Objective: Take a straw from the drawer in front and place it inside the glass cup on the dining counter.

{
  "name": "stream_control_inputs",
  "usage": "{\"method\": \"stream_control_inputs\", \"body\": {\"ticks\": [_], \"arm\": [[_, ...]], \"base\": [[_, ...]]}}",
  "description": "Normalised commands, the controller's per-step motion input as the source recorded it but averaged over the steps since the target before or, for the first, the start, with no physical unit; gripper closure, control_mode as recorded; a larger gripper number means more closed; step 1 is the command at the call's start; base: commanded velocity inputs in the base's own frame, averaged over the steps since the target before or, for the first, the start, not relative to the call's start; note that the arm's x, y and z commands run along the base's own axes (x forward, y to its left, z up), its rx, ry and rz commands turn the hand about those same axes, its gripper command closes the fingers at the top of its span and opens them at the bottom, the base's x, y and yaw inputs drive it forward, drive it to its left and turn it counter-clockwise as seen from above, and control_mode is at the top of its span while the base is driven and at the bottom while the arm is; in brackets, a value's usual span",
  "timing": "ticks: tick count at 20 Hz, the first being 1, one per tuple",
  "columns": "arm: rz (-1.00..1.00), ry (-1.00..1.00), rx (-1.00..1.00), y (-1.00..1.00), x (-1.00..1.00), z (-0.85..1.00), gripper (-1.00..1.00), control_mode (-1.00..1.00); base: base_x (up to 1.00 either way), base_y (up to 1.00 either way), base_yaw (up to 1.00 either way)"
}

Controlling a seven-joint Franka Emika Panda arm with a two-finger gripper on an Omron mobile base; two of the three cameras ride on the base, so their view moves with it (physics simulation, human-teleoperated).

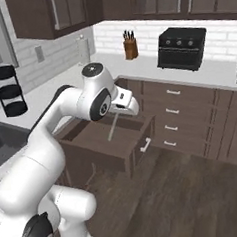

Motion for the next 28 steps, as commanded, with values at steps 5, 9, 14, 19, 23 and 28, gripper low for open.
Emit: {"method": "stream_control_inputs", "body": {"ticks": [5, 9, 14, 19, 23, 28], "arm": [[0.0, 0.0, 0.0, 0.0, 0.0, 0.0, 1.0, 1.0], [0.0, 0.0, 0.0, 0.0, 0.0, 0.0, 1.0, 1.0], [0.0, 0.0, 0.0, 0.0, 0.0, 0.0, 1.0, 1.0], [0.0, 0.0, 0.0, 0.0, 0.0, 0.0, 1.0, 1.0], [0.0, 0.0, 0.0, 0.0, 0.0, 0.0, 1.0, 1.0], [0.0, 0.0, 0.0, 0.0, 0.0, 0.0, 1.0, 1.0]], "base": [[0.1, -0.96, -0.11], [0.39, -0.78, -0.39], [0.52, -0.4, -0.62], [0.62, -0.09, -0.64], [0.74, -0.02, -0.6], [0.84, 0.0, -0.53]]}}
